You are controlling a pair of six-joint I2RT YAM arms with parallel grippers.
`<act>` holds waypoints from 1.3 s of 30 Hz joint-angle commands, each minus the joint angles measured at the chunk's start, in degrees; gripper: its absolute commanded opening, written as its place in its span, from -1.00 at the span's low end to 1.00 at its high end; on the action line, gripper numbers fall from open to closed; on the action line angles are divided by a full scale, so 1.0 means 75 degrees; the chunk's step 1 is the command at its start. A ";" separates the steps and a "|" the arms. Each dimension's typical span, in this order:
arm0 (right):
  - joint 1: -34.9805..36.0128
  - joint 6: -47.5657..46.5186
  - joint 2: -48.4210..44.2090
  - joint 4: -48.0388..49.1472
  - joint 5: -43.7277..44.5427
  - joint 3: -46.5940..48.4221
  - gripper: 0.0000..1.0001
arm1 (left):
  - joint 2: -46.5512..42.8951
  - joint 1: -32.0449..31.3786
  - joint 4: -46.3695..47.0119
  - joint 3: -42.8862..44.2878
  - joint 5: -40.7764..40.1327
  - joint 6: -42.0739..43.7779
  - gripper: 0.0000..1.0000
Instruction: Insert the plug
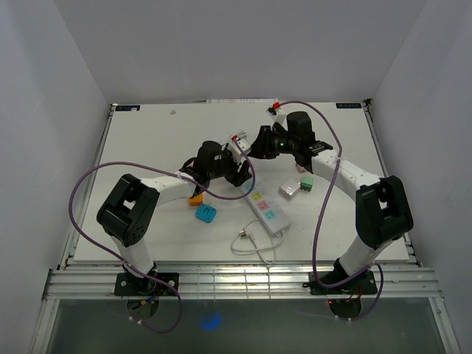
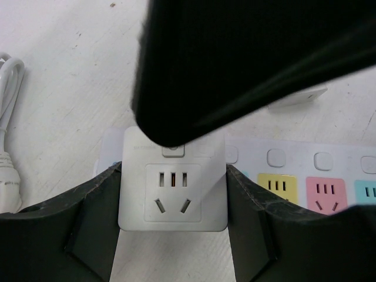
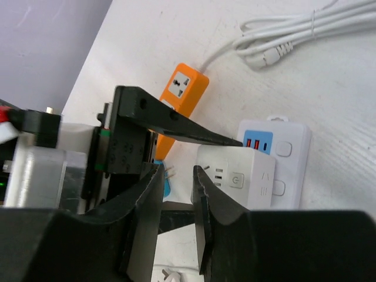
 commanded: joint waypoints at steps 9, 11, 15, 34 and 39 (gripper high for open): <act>0.0072 0.0180 0.0557 0.0628 -0.0068 -0.0779 -0.43 | 0.0154 -0.0090 -0.1328 -0.0241 0.0017 -0.0265 -1.00; 0.0131 -0.0076 0.0965 0.0407 0.0072 -0.0850 -0.50 | 0.0178 -0.0090 -0.1328 -0.0253 0.0028 -0.0276 -1.00; 0.0155 -0.0218 0.1121 0.0230 0.0283 -0.1072 -0.55 | 0.0225 -0.0090 -0.1304 -0.0276 0.0040 -0.0346 -1.00; 0.0155 -0.0452 0.0135 -0.0638 0.0460 -0.0228 -0.53 | 0.0084 -0.0149 -0.0590 -0.0931 0.0063 -0.0628 -1.00; 0.0248 -0.0523 0.0743 -0.0052 0.0272 -0.1365 -0.55 | 0.0061 -0.0160 -0.0215 -0.1178 0.0028 -0.0686 -1.00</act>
